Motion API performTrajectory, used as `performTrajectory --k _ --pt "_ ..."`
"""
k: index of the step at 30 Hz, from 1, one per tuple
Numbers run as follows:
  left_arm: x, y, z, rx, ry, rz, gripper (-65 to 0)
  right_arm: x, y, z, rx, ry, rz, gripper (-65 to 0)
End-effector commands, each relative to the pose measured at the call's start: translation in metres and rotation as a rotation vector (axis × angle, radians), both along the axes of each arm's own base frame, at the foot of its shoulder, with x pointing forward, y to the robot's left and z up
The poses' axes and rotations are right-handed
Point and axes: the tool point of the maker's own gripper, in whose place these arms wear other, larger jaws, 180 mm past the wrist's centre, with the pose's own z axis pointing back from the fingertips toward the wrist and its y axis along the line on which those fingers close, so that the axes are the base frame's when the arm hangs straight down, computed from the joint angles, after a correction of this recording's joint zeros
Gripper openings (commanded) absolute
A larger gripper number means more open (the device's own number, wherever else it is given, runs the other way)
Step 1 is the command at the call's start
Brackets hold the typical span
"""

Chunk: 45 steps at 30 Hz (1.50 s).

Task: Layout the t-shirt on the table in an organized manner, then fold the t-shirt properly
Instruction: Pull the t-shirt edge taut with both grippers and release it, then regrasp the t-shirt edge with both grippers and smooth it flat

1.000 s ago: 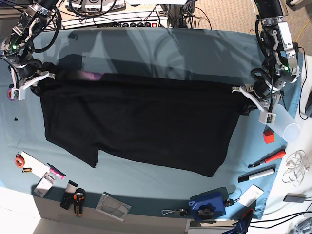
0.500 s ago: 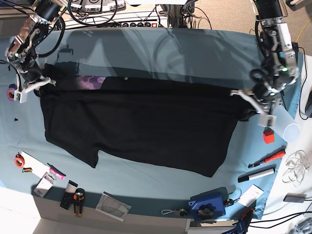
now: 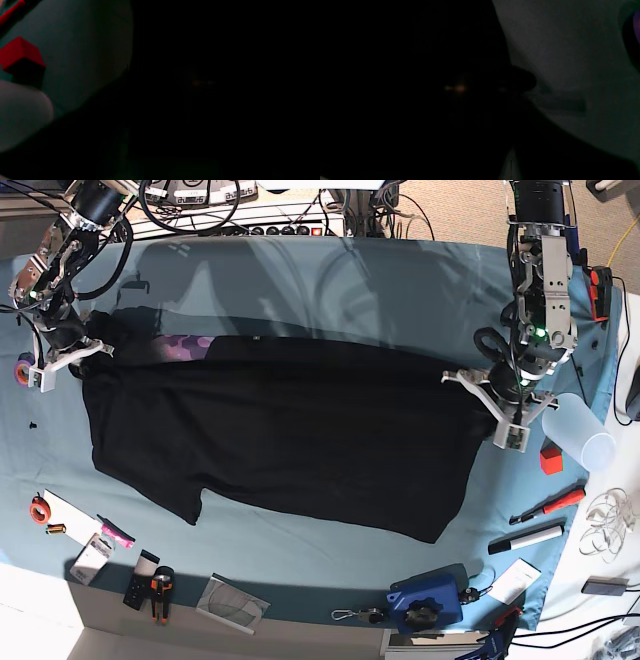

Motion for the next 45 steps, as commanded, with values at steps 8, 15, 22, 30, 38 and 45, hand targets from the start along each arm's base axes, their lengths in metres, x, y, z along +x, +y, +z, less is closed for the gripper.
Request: performTrajectory --k 8,15,22,30,38,45 --pt "0.011 0.023 0.015 0.016 -0.006 0.141 -29.8 0.014 0.000 0.040 0.119 -0.188 0.011 -42.8" --pt "-0.012 0.007 0.049 0.013 0.016 0.062 -30.0 -0.004 -0.016 0.090 0.190 -0.377 0.017 -42.8" --pt "-0.071 0.032 0.070 0.018 -0.006 0.130 -30.0 -0.051 -0.040 0.099 0.257 -0.421 -0.079 -42.8" --pt "-0.133 0.077 0.050 0.033 0.109 0.192 -30.0 -0.092 -0.029 0.062 0.281 -0.240 -0.076 -42.8" --pt "-0.148 0.105 0.069 0.006 0.070 0.216 -30.0 -0.098 -0.005 0.026 0.283 -0.062 -0.010 -36.0" --pt "-0.149 0.111 0.072 0.012 0.063 0.232 -30.0 -0.060 0.019 0.030 0.296 -0.173 0.055 -36.0"
